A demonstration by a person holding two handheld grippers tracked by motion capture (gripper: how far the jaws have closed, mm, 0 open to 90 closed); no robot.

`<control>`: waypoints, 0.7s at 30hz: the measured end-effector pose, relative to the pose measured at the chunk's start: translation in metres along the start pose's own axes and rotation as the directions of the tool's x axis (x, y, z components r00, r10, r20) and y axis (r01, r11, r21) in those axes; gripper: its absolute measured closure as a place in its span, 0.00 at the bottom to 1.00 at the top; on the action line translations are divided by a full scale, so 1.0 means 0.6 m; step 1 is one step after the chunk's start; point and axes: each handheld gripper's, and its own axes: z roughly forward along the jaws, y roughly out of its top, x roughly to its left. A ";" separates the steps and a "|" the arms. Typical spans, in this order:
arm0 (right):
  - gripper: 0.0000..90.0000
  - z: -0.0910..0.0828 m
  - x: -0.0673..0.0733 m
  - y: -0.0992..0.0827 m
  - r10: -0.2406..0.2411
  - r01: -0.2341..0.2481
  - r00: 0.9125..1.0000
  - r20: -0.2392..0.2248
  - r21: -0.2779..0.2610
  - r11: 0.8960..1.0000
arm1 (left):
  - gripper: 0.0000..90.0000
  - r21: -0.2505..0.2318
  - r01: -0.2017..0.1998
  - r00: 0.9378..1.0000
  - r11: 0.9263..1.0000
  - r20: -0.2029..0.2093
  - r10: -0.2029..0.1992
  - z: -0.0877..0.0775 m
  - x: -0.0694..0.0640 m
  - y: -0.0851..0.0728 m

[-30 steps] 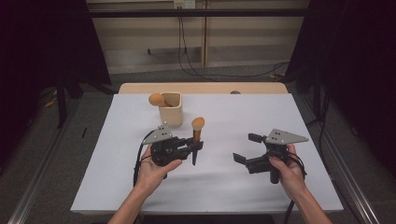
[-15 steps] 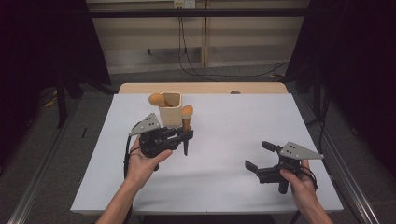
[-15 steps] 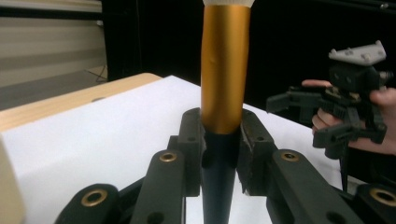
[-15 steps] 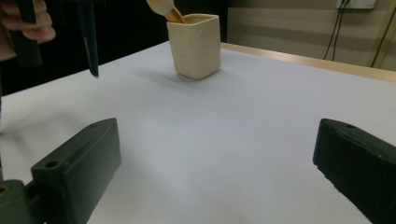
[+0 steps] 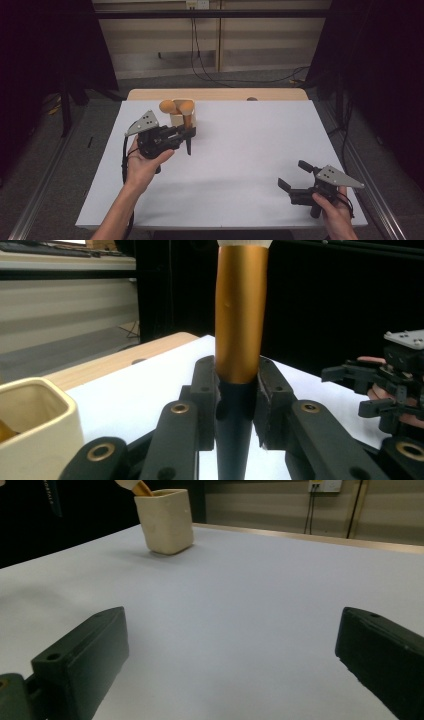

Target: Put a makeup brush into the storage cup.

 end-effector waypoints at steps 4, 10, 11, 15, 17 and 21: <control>0.00 -0.005 -0.004 -0.007 -0.009 0.010 0.999 0.048 -0.020 1.000 | 0.82 -0.017 0.000 1.000 1.000 -0.019 0.000 0.001 0.010 0.010; 0.00 -0.004 -0.003 -0.011 -0.040 0.045 0.994 0.106 -0.053 0.998 | 0.82 -0.033 -0.011 0.999 0.999 -0.044 0.009 0.008 0.025 0.032; 0.00 -0.004 -0.003 -0.012 -0.039 0.045 0.994 0.105 -0.053 0.998 | 0.82 -0.031 -0.015 0.998 0.999 -0.054 0.013 0.010 0.028 0.035; 0.00 -0.004 -0.002 -0.014 -0.036 0.041 0.995 0.096 -0.046 0.998 | 0.82 -0.052 -0.006 0.996 0.999 -0.085 0.002 0.014 0.041 0.044; 0.00 -0.004 -0.001 -0.015 -0.036 0.040 0.995 0.090 -0.047 0.998 | 0.82 -0.062 -0.006 0.995 0.998 -0.099 0.000 0.016 0.047 0.049; 0.00 0.000 0.003 -0.017 -0.053 0.055 0.996 0.066 -0.027 0.998 | 0.82 -0.083 -0.005 0.993 0.997 -0.117 -0.005 0.023 0.057 0.052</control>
